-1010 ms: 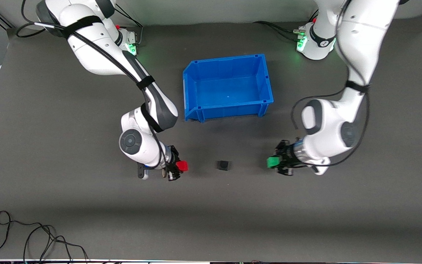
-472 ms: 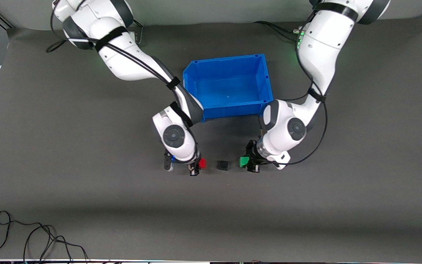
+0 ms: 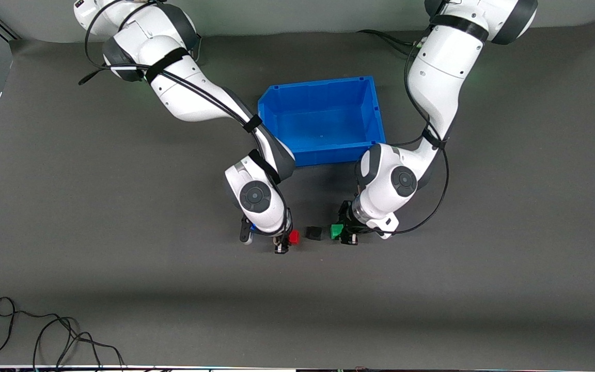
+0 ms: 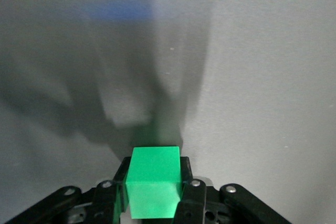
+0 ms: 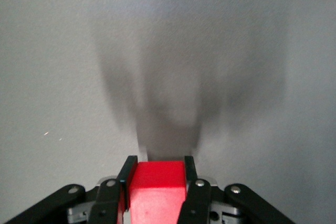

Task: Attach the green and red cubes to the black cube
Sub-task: 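Press the red and green cubes against the black cube's sides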

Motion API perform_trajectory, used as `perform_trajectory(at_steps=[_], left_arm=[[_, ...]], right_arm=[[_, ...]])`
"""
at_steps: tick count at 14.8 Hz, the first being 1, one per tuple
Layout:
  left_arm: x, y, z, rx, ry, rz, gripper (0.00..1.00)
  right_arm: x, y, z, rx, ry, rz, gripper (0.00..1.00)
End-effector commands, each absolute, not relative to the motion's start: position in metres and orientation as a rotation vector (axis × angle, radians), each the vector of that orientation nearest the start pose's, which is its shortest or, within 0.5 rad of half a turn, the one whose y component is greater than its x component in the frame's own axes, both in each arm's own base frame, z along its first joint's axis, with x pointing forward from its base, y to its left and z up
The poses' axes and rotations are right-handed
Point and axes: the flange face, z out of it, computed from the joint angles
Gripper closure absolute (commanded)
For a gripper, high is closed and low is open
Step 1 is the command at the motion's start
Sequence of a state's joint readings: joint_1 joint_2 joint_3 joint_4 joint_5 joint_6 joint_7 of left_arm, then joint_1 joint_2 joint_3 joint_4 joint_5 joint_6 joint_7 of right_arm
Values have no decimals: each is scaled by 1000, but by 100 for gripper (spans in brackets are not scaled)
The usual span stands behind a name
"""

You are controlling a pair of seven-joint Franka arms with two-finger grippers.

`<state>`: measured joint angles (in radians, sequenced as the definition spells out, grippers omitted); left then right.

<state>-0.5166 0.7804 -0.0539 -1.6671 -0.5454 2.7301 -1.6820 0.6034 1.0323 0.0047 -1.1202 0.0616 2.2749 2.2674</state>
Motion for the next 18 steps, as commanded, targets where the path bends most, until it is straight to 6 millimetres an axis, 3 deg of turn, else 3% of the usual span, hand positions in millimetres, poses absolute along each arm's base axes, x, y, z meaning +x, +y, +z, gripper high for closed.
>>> perform_trajectory(at_steps=[1,8,14,15,16,17,18], left_arm=[[614,-371,174,1884,1995,-206,77],[599,-396,171,1900,1989,-220,76],[597,-399,172,1901,1987,-222,68],[597,-398,172,1902,1987,-219,61],[597,-398,172,1905,1985,-217,35],[598,-398,172,1910,1982,-213,0],[599,-396,174,1926,1970,-198,0]], right_arm=[[643,459,182,-1960,2284,27,100],[626,480,179,-2006,2253,31,100],[624,484,181,-2011,2242,33,100],[626,482,181,-2006,2244,32,100],[630,479,184,-2000,2239,32,68],[631,478,185,-2002,2233,34,29],[632,477,187,-2003,2228,35,16]])
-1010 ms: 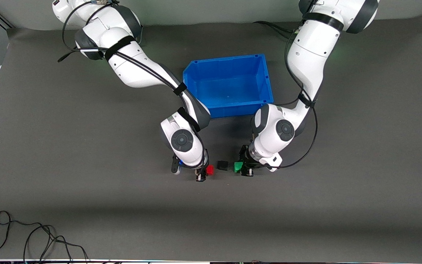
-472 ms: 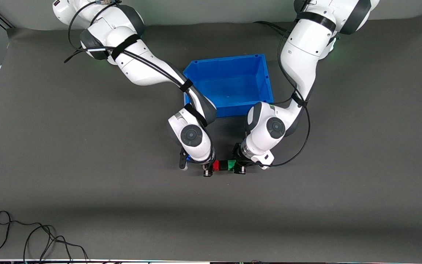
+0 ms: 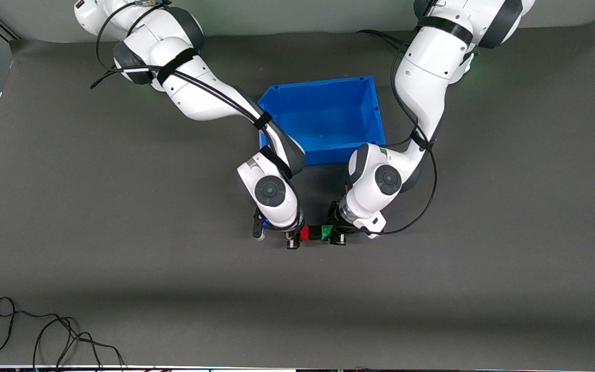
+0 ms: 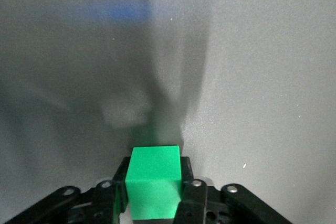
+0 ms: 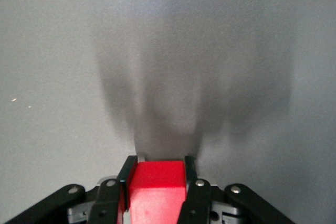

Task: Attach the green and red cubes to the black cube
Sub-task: 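Press the red and green cubes against the black cube's sides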

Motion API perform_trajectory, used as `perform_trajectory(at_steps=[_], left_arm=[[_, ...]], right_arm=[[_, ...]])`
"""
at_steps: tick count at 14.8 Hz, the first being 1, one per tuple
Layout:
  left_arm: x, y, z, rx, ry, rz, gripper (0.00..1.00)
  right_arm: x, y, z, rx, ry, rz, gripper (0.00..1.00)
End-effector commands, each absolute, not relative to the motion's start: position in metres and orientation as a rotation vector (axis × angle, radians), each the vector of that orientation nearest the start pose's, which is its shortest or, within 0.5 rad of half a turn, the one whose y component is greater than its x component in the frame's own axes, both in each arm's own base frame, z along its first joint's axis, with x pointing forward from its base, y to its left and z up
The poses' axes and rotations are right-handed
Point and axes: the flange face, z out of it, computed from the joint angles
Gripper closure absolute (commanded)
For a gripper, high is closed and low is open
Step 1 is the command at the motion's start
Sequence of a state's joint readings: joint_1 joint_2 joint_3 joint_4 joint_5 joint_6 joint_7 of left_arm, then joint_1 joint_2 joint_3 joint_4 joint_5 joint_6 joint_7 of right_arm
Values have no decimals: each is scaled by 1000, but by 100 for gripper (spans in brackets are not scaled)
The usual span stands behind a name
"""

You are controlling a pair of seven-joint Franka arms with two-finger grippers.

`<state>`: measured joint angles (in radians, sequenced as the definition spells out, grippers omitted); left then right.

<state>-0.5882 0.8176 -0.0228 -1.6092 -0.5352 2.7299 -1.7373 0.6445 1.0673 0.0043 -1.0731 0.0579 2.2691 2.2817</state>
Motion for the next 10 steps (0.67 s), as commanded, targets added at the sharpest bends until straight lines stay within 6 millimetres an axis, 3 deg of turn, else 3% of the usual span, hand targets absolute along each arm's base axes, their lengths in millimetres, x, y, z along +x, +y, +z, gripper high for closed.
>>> perform_trajectory(at_steps=[1,5,8,10], left_arm=[[601,-392,175,1941,1964,-183,0],[617,-361,182,1979,1984,-118,0],[634,-320,207,2091,1974,-105,0],[639,-279,230,2258,1868,-102,0]], right_arm=[[633,478,189,-2002,2225,33,3],[640,473,211,-2036,2169,30,1],[656,446,257,-2126,2110,34,1],[662,425,306,-2232,2021,85,1]])
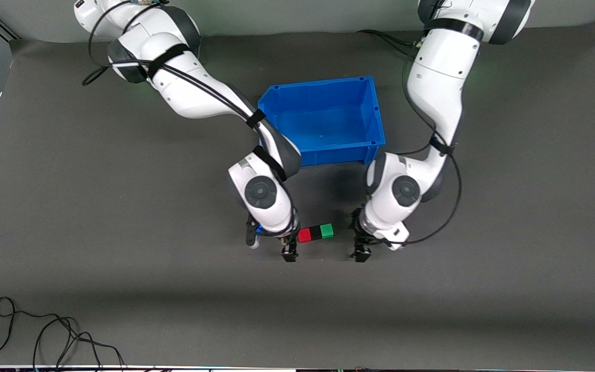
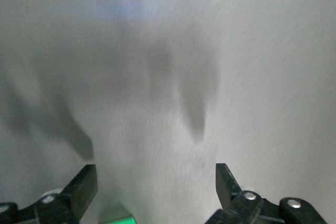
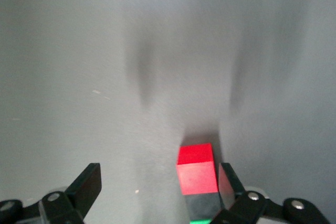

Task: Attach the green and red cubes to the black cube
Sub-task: 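Open both grippers and lift them away from the joined cubes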

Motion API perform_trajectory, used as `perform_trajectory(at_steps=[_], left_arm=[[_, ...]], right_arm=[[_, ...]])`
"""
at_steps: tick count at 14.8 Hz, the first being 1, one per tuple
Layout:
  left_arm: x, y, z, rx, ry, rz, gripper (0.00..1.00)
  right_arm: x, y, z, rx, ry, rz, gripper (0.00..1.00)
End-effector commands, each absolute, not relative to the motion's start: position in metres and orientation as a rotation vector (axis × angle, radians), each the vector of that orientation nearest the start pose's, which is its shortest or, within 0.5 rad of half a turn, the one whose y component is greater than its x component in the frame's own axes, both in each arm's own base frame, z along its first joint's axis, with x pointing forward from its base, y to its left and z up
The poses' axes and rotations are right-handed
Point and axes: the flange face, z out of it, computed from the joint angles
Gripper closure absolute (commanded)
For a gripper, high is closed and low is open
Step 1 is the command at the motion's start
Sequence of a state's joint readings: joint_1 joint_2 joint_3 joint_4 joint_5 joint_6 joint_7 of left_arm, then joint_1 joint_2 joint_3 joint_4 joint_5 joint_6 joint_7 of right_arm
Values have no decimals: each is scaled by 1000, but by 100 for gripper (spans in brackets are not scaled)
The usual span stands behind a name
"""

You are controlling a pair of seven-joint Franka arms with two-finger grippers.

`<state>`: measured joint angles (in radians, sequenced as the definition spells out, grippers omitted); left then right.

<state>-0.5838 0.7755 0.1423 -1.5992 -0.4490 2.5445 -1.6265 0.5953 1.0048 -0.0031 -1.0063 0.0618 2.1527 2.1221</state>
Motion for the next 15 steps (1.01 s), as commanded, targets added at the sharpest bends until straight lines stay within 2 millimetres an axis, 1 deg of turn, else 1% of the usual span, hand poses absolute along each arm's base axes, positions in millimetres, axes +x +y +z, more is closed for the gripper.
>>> perform_trajectory(at_steps=[1,3,4,5,7,9,10,11,12,13,14,15], left_arm=[[641,-256,245,-2630,-2049,122,0],[645,-206,278,-2746,-1864,185,0],[647,-182,296,-2817,-1746,233,0],[648,-150,322,-2884,-1630,250,0],[644,-102,363,-2986,-1367,251,0],[636,-73,402,-3078,-1082,222,0],[634,-57,421,-3117,-975,196,0],[631,-51,437,-3156,-836,177,0],[629,-46,448,-3184,-673,141,0],[627,-41,461,-3209,-490,92,0],[625,-31,473,-3229,-368,57,0],[621,-25,489,-3249,-248,12,0]], right_arm=[[666,407,331,-2293,1977,112,1],[671,365,380,-2446,1860,175,1],[668,345,408,-2520,1789,199,1],[666,319,438,-2599,1700,222,1],[662,263,481,-2709,1569,277,1],[655,205,518,-2821,1380,338,1],[651,177,532,-2850,1309,359,1],[650,151,543,-2868,1253,374,1],[647,125,555,-2889,1180,384,1],[641,106,567,-2919,1076,390,1],[637,84,580,-2941,992,381,1],[631,54,593,-2955,904,372,1]])
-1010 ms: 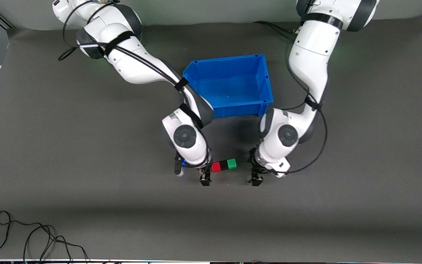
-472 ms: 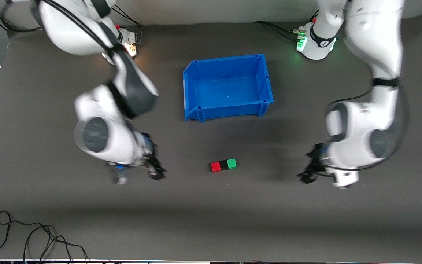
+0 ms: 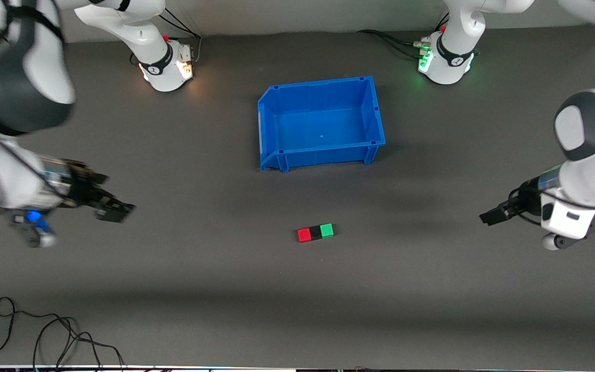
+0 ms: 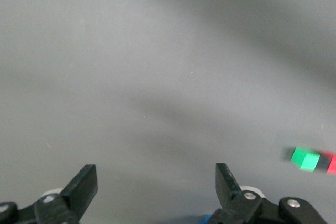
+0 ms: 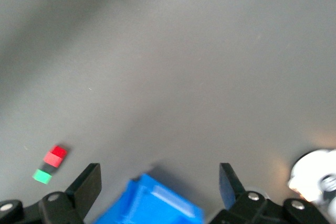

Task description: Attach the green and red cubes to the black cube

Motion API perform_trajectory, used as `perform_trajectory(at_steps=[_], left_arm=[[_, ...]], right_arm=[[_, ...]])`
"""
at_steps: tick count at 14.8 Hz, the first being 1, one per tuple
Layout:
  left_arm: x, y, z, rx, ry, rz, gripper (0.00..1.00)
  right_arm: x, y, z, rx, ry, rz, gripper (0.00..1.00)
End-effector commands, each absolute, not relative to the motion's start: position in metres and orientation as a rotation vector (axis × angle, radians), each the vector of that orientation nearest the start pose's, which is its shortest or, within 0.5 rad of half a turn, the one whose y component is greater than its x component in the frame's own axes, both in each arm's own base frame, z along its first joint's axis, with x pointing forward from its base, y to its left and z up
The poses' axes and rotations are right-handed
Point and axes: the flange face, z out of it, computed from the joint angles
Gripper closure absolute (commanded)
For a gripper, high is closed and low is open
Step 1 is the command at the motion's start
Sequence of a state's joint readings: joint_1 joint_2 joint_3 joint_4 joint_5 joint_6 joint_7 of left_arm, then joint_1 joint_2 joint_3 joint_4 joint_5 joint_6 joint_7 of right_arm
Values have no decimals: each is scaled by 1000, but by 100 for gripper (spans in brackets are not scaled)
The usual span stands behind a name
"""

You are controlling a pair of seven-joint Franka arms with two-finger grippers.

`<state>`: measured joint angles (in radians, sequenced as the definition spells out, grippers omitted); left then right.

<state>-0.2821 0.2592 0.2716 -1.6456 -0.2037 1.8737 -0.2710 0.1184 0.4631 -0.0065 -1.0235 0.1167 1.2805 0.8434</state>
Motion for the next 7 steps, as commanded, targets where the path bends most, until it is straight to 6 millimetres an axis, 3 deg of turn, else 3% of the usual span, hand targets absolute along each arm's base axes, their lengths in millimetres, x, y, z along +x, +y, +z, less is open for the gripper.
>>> perform_trajectory(at_steps=[1,4,6,7], left_arm=[[616,-23,502,-3260,-146,-9,0],[597,-15,534,-3281,-77,9,0],[586,-10,557,-3240,-39,6,0],[579,-9,568,-3225,-25,6,0]], right_arm=[[626,28,605,-2968,804,359,1],[610,-42,628,-2998,539,292,1],[604,-68,632,-3022,314,266,0],[603,-71,631,-3027,293,263,0]])
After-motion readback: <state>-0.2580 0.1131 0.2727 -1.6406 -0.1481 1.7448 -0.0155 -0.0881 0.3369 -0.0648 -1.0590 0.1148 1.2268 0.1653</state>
